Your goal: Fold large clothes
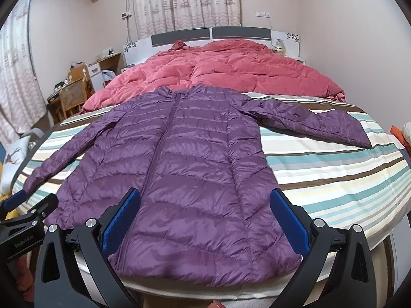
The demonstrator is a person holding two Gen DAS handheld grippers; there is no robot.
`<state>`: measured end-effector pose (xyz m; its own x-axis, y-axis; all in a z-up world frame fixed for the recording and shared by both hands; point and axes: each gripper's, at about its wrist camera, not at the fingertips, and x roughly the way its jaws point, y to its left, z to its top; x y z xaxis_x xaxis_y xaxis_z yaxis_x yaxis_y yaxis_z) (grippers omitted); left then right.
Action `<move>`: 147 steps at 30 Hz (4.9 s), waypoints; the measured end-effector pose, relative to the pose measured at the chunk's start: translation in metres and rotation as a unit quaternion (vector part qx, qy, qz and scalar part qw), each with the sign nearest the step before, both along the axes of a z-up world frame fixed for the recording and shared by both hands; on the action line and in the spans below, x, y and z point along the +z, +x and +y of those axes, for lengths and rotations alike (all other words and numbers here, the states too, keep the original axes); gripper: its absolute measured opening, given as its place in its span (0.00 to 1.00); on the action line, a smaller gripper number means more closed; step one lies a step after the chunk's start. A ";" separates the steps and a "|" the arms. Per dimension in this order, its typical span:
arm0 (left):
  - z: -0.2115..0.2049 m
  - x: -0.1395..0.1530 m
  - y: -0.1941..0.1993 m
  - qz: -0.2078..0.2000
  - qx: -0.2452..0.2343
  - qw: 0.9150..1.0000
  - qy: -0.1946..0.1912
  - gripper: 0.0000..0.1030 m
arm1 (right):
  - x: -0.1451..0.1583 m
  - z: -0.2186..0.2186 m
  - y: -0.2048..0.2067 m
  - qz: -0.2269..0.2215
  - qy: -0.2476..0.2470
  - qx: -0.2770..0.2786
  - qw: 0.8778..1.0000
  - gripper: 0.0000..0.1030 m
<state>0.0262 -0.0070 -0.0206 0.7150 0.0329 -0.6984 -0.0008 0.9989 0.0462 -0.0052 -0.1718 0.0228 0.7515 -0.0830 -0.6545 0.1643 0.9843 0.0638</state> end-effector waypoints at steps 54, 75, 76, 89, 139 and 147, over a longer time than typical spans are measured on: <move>0.038 -0.105 0.187 0.059 0.075 0.995 -0.003 0.98 | -0.126 -0.421 0.112 -0.098 0.358 -0.404 0.836 0.50; 0.069 -0.107 0.211 0.085 0.103 0.990 -0.034 0.98 | -0.027 -0.336 0.189 -0.048 -0.017 -0.286 0.957 0.08; 0.069 -0.108 0.211 0.085 0.103 0.990 -0.034 0.98 | -0.022 -0.326 0.195 -0.049 -0.039 -0.270 0.961 0.08; 0.072 -0.112 0.208 0.082 0.103 0.990 -0.051 0.98 | -0.037 -0.093 0.267 -0.037 -0.253 0.001 0.967 0.08; 0.000 -0.048 0.273 0.032 -0.008 0.995 -0.096 0.90 | -0.038 -0.115 0.184 0.002 -0.060 -0.040 0.997 0.43; -0.027 -0.087 0.314 0.094 -0.039 0.985 -0.141 0.10 | -0.059 -0.140 0.198 0.032 0.004 -0.053 0.998 0.29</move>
<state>0.3403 -0.0341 -0.1073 0.5647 -0.2304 -0.7925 0.0580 0.9689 -0.2404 0.1931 -0.3120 -0.0364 0.6947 -0.1551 -0.7024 0.2723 0.9605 0.0573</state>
